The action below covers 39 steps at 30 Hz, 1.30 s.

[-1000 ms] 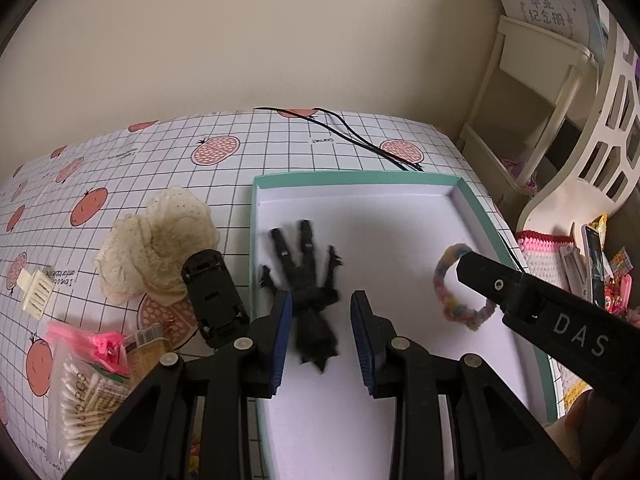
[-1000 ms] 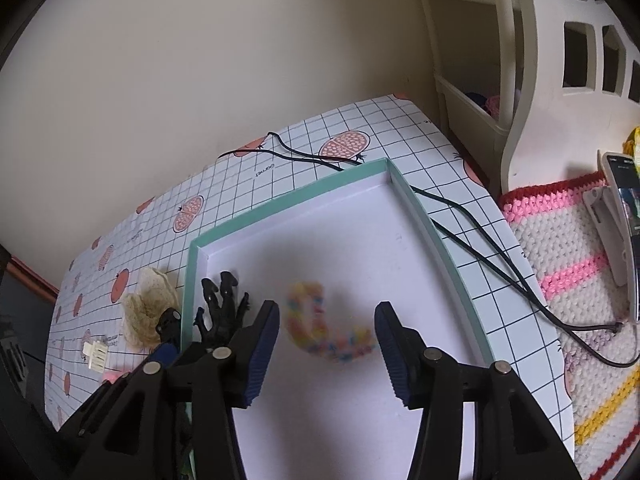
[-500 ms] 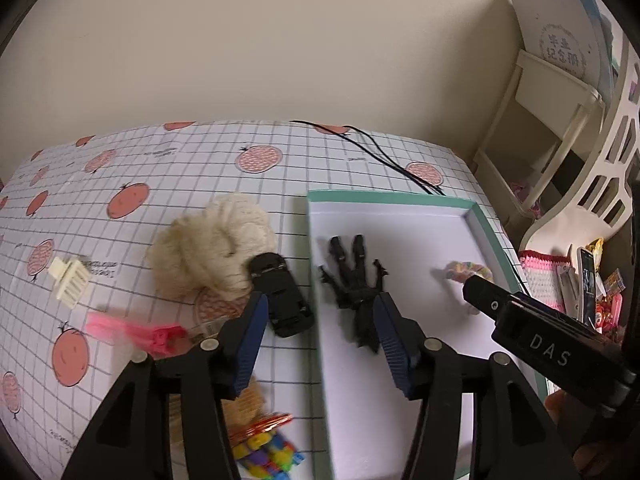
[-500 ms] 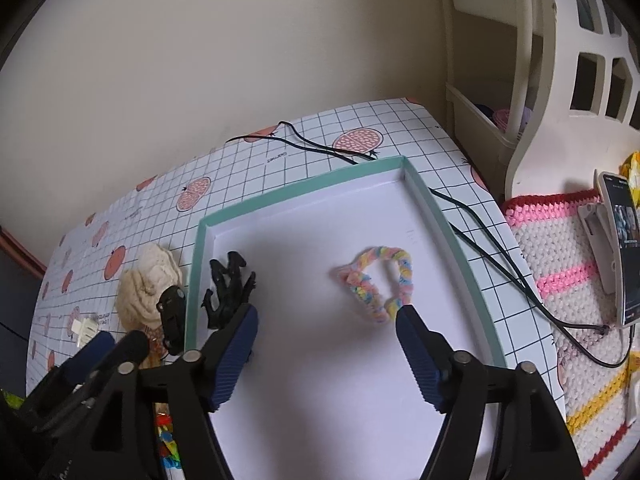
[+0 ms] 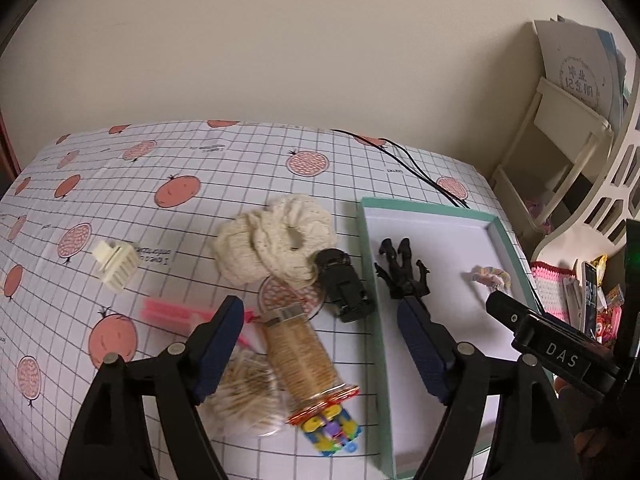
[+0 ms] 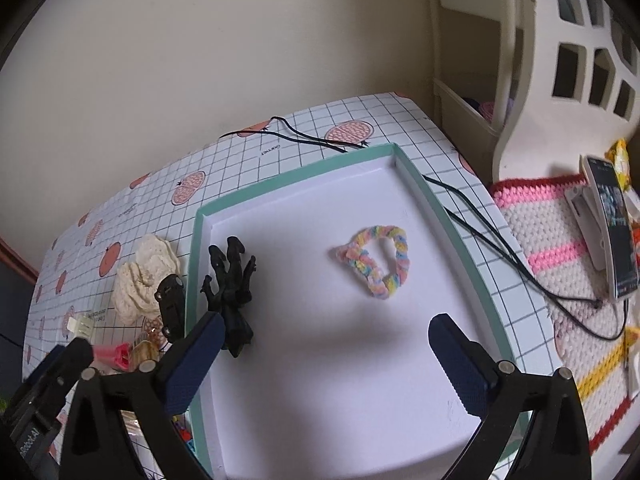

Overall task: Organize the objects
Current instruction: 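Withdraw both tools from the tray back toward the scattered items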

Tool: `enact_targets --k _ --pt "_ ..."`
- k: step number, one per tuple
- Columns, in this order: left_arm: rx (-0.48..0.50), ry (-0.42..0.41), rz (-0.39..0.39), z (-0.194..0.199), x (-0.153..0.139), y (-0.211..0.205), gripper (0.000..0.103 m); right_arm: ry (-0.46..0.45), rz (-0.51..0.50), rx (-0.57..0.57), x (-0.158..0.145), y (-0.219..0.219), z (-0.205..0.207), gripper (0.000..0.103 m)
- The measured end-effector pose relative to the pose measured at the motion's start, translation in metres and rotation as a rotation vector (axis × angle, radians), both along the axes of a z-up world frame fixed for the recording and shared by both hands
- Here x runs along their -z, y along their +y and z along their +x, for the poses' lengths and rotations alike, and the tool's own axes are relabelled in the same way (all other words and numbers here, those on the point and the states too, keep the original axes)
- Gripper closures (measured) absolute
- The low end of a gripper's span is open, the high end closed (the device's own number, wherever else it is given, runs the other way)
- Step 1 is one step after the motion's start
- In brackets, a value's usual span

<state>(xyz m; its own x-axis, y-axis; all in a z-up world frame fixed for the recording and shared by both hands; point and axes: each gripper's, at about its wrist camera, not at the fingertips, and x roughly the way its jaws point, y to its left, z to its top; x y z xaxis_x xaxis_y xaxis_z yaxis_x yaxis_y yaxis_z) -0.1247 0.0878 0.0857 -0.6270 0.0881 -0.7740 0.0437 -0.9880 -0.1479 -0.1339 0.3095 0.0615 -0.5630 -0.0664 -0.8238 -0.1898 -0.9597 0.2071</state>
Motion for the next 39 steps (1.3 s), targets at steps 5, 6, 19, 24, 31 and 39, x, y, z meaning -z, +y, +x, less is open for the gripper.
enact_targets --k 5,6,19,24,31,39 --pt "-0.027 0.0 0.018 0.01 0.0 -0.018 0.018 -0.025 0.012 0.005 0.003 -0.004 0.002 0.0" --pt "-0.03 0.0 0.024 0.011 0.0 -0.022 0.009 -0.026 0.021 0.003 0.003 -0.005 0.002 0.0" --pt "-0.102 0.046 0.064 0.025 0.001 -0.057 0.001 -0.023 0.096 -0.045 -0.001 -0.036 0.002 0.0" --pt "-0.118 0.019 0.038 0.026 0.006 -0.068 0.001 -0.015 0.105 -0.078 -0.005 -0.053 0.003 0.0" --pt "-0.144 -0.014 0.038 0.027 0.014 -0.089 0.001 -0.024 0.127 -0.127 -0.005 -0.077 0.002 0.0" --pt "-0.131 -0.077 0.054 0.026 0.023 -0.106 0.001 -0.025 0.114 -0.188 -0.012 -0.102 0.004 0.0"
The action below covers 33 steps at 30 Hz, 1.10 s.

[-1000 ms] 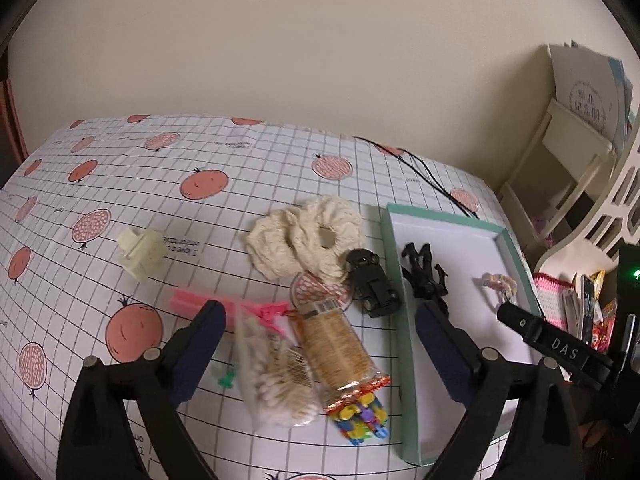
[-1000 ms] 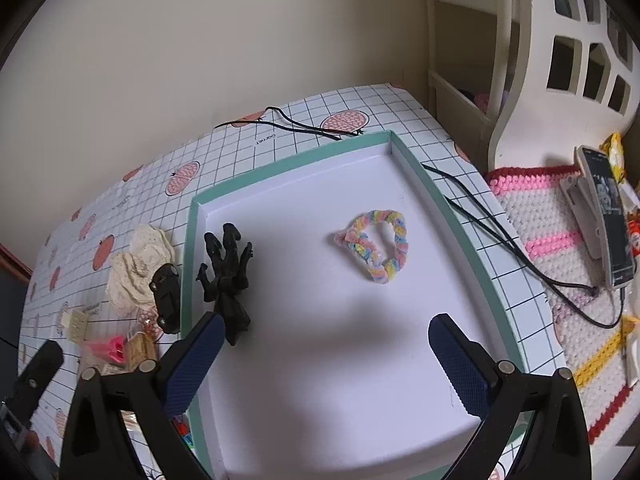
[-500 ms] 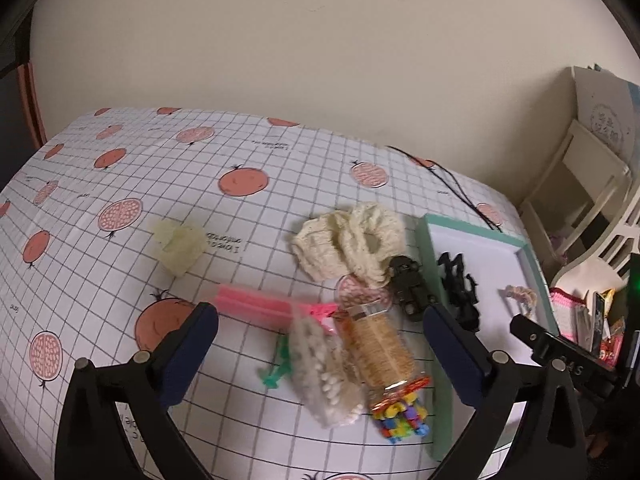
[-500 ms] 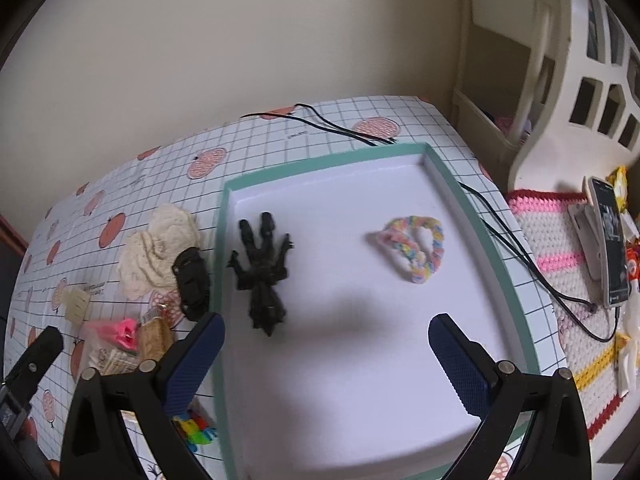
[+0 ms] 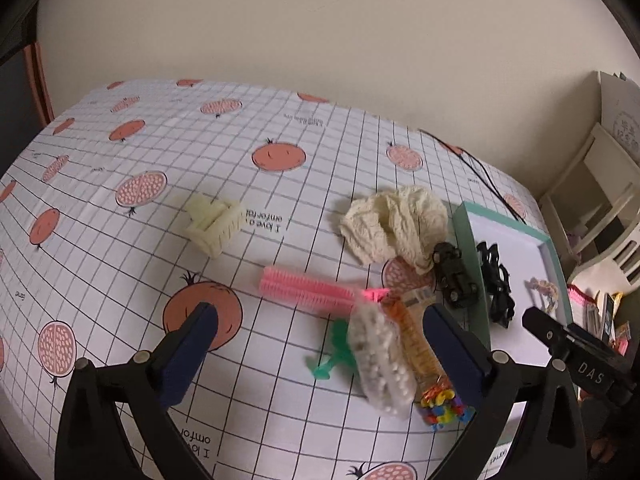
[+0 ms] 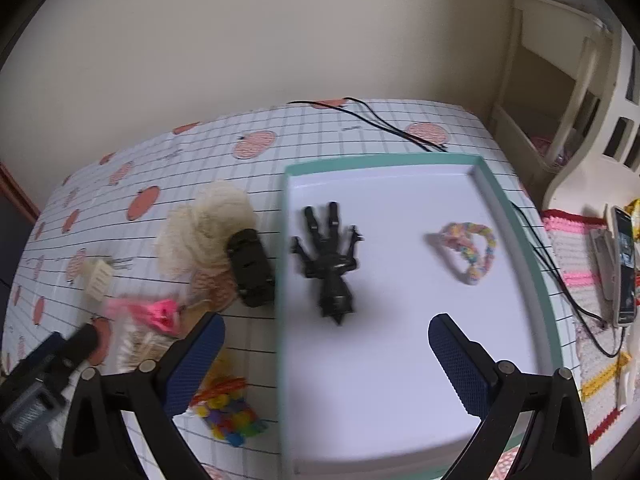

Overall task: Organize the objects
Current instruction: 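Withdraw both tools from the tray back toward the scattered items, then grasp the colorful block toy with the right tool while the left tool grasps the cotton swab bag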

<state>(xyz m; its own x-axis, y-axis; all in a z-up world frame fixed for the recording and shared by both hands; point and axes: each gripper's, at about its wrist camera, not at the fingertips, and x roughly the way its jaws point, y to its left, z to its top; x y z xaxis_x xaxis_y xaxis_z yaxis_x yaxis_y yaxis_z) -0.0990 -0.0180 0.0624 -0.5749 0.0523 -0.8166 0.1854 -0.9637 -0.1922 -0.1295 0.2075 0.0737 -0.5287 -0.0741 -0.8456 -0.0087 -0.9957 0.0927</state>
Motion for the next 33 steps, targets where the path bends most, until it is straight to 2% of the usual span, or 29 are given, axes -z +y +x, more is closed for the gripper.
enact_targets --k 4,10,16,22,26,31,33 --pt "0.011 -0.032 0.0 -0.001 0.005 -0.003 0.001 0.001 -0.005 -0.039 -0.002 -0.013 0.003 0.0" --pt "-0.003 -0.08 0.081 -0.002 0.012 -0.006 0.001 -0.016 0.023 -0.046 0.002 -0.015 0.003 0.0" --pt "0.026 -0.117 0.061 -0.004 0.02 0.005 0.001 -0.034 0.033 -0.042 0.004 -0.011 0.002 0.0" --pt "0.015 -0.14 0.084 -0.008 0.028 0.011 0.001 -0.055 0.045 -0.053 0.006 -0.009 0.004 0.0" --pt "0.004 -0.146 0.11 -0.009 0.031 0.013 0.011 -0.096 0.059 -0.072 0.011 -0.01 0.006 0.0" --pt "0.024 -0.155 0.102 -0.012 0.034 0.025 0.02 -0.126 0.052 -0.091 0.016 -0.009 0.008 0.0" --pt "0.029 -0.162 0.104 -0.014 0.036 0.028 0.028 -0.136 0.037 -0.1 0.016 -0.009 0.009 0.0"
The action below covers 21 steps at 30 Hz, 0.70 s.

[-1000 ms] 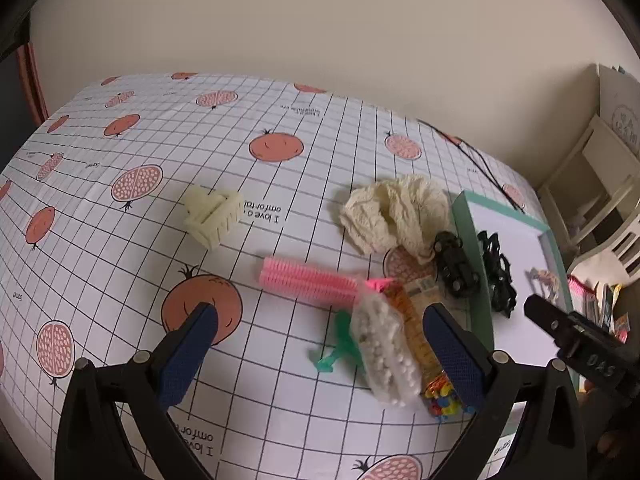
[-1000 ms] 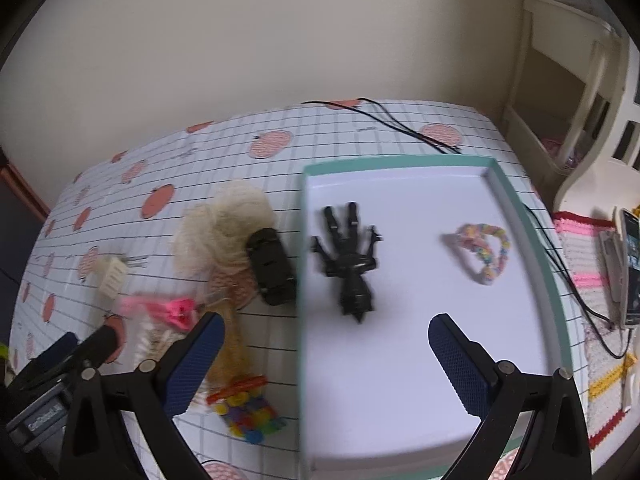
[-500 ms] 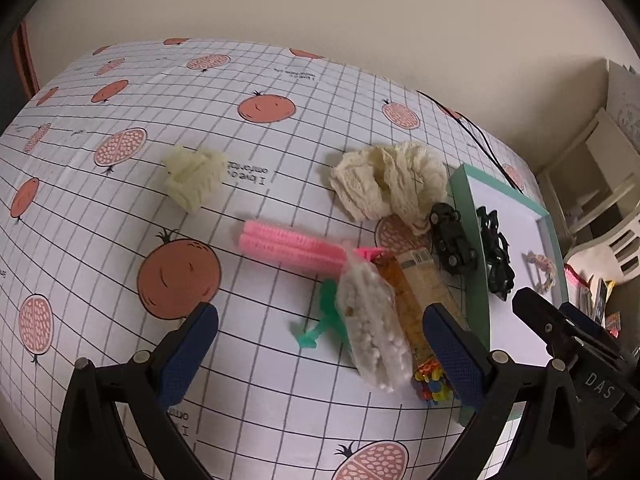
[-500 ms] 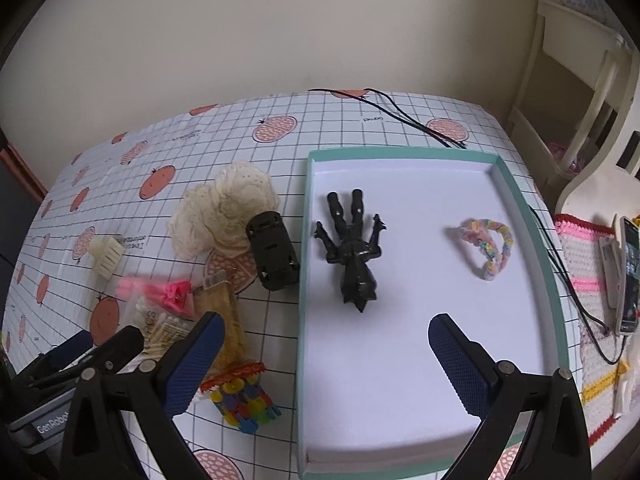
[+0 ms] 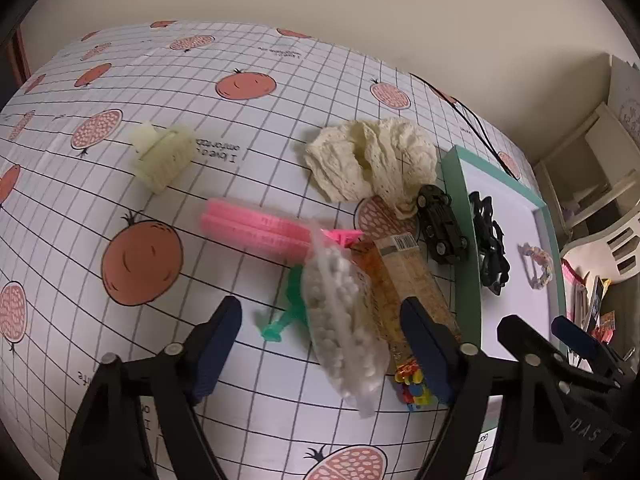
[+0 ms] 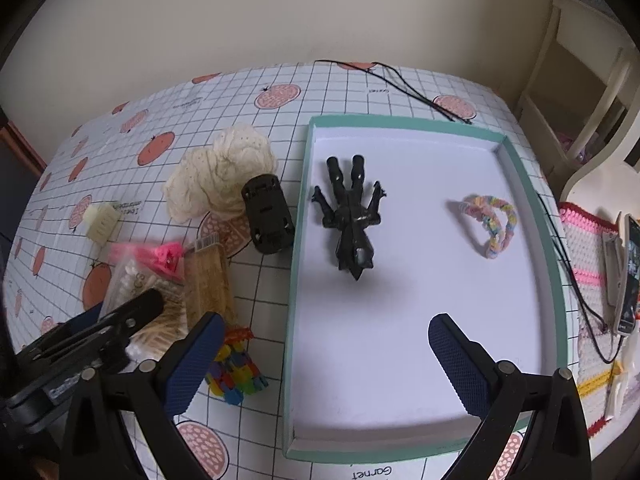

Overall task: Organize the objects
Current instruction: 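Grasp the colorful block toy with the right tool while the left tool grasps the cotton swab bag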

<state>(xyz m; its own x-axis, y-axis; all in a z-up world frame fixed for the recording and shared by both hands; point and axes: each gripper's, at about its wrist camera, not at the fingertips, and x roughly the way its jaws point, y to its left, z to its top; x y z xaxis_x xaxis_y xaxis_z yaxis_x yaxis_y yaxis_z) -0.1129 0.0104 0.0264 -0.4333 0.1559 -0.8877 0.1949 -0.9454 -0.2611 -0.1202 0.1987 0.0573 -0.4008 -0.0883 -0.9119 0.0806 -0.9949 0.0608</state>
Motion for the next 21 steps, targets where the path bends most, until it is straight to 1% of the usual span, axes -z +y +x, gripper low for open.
enact_targets --k 2,6,8,11,12,16,21 --pt "0.002 -0.015 0.014 -0.002 0.003 0.003 0.034 -0.009 -0.017 -0.014 0.0 -0.001 0.002 0.0" --pt "-0.001 -0.031 0.027 -0.002 0.007 0.005 0.035 -0.025 -0.029 -0.075 0.0 -0.01 0.007 0.0" --pt "-0.001 -0.029 0.014 -0.003 0.007 0.006 0.036 -0.037 -0.028 -0.107 0.002 -0.016 0.009 0.0" --pt "-0.002 -0.029 -0.011 -0.003 0.006 0.005 0.044 -0.051 -0.026 -0.127 0.005 -0.021 0.012 0.0" --pt "-0.006 -0.033 -0.009 -0.003 0.007 0.003 0.045 -0.05 -0.027 -0.144 0.005 -0.024 0.014 0.0" --pt "-0.031 -0.042 0.043 -0.003 0.009 -0.006 0.045 -0.038 -0.009 -0.213 0.003 -0.036 0.019 0.0" --pt "-0.026 -0.036 0.03 -0.002 0.006 -0.006 0.051 -0.044 0.012 -0.279 0.006 -0.05 0.025 0.002"
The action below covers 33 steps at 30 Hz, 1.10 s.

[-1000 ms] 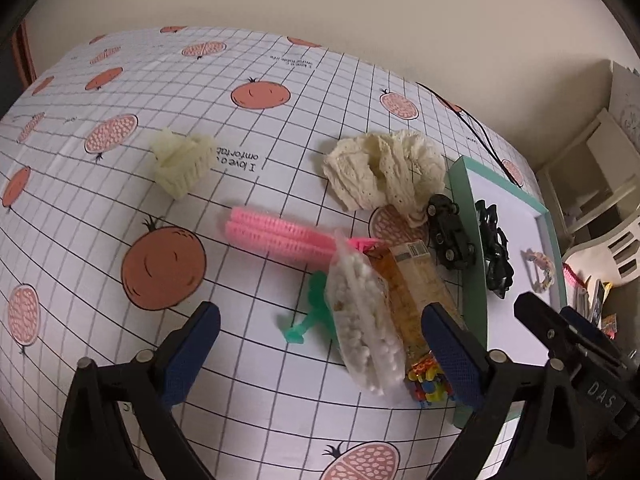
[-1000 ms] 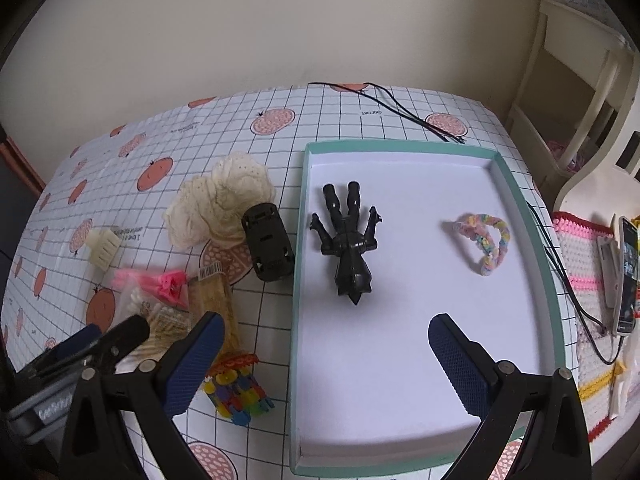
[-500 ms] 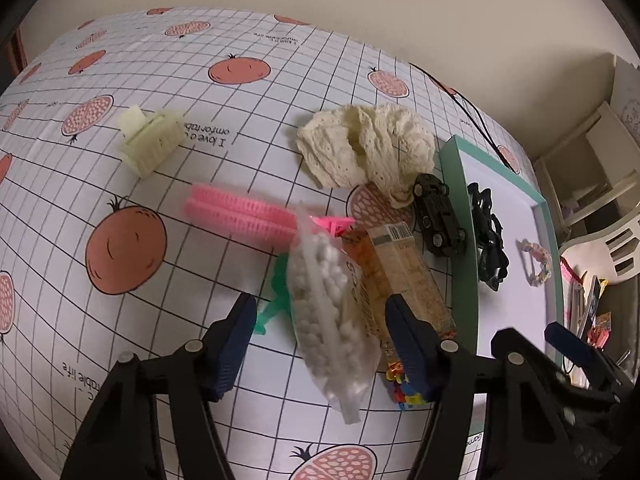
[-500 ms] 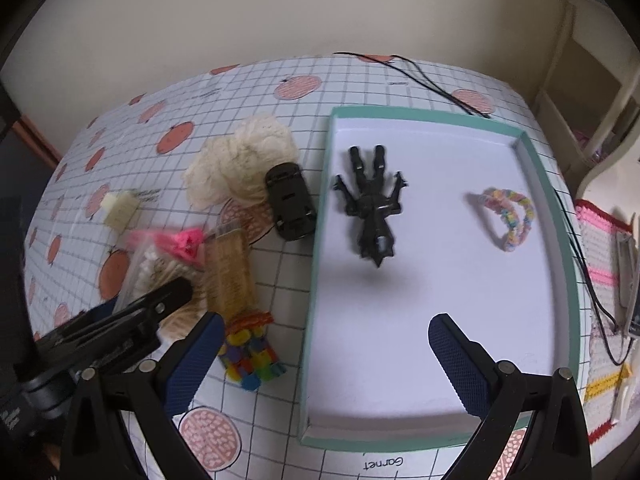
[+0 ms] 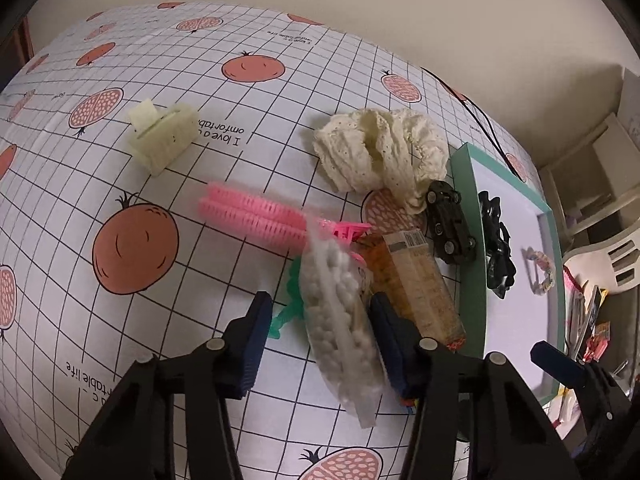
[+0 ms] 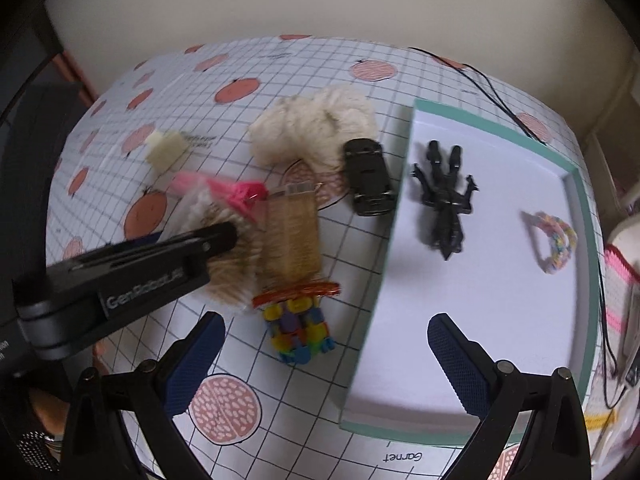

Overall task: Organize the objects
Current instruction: 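Grasp the colorful block toy with the right tool while the left tool grasps the cotton swab bag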

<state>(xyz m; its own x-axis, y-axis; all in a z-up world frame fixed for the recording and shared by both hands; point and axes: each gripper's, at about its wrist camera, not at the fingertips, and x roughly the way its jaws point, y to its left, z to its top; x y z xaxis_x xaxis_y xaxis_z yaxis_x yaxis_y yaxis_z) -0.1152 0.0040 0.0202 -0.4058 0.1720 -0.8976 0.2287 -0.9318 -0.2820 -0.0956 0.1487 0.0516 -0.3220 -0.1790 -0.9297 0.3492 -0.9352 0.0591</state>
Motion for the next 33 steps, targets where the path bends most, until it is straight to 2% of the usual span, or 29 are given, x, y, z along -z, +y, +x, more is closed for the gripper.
enact_targets --k 14,33 --pt "-0.012 0.002 0.015 0.0 -0.003 -0.003 0.051 -0.015 -0.028 -0.089 0.001 -0.015 0.006 0.03" --pt "0.01 -0.009 -0.009 -0.004 0.001 0.006 0.052 -0.088 0.047 -0.105 0.036 -0.021 -0.002 0.048"
